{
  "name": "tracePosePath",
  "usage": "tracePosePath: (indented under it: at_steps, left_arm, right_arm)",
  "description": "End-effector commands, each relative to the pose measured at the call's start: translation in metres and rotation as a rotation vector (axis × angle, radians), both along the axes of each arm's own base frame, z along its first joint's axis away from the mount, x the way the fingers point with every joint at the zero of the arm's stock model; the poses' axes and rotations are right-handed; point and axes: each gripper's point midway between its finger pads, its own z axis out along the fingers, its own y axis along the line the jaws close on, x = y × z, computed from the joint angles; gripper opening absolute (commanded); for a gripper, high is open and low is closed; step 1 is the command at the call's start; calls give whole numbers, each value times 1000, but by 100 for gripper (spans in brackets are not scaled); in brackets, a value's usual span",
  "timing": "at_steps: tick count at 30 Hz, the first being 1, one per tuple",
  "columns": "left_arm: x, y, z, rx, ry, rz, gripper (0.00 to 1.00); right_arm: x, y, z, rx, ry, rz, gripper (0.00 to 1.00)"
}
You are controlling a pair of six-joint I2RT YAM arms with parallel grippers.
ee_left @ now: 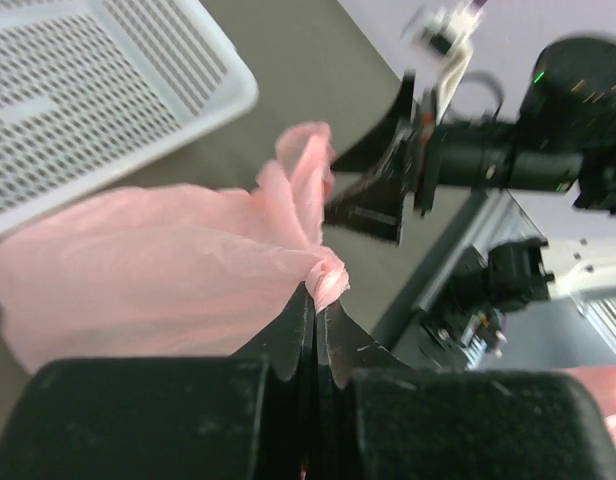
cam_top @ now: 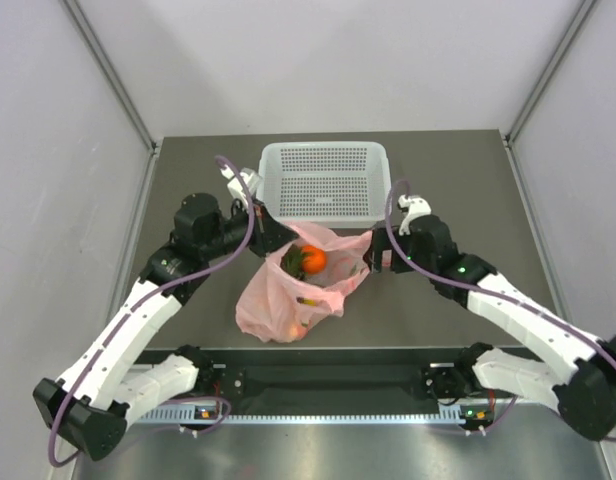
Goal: Untie the knot of the plastic bag and take out the fruit
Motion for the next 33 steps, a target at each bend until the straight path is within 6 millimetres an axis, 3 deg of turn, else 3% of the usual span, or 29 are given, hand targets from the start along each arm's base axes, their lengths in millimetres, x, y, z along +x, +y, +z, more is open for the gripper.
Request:
tracePosePath:
  at_steps: [1,3,6,9,14,16,21,22,24,26,28,30,33]
  left_arm:
    - [-19,-13,31,-104,-97,-73,0]
    - [-24,-12,24,-98,-75,-70,0]
    - [-26,-6,16,-92,-45,-29,4]
    - [-26,9,2,-62,-21,55,13]
    - [-25,37,-14,-27,14,219,23]
    - [-28,41,-23,-19,32,234,35]
    - [-36,52,-51,1,79,274,46]
    - [-37,53,-55,4,87,283,47]
    - [-37,57,-66,7,109,310,51]
    - [-38,61,-71,-6,122,332,56]
    - [-41,62,-87,8,149,338,71]
    - [-43,65,-99,17,173,350,86]
    - [-48,68,-113,37,199,356,91]
  right_arm:
    - [-2,-3,70,54,-153,13,100]
    - [-6,0,100,82,-198,44,100]
    - [-23,13,125,112,-224,140,100]
    - [-34,34,133,132,-229,236,100]
    - [-50,87,123,150,-220,343,100]
    - [-52,103,113,147,-204,347,100]
    - [-56,144,115,196,-195,422,100]
    - [-55,152,105,182,-173,427,100]
    - [-53,162,101,170,-158,427,100]
    - [-42,167,79,133,-121,376,100]
    - [-32,170,59,91,-86,327,100]
    - [-27,173,50,82,-79,304,100]
    - [-20,181,39,102,-87,284,100]
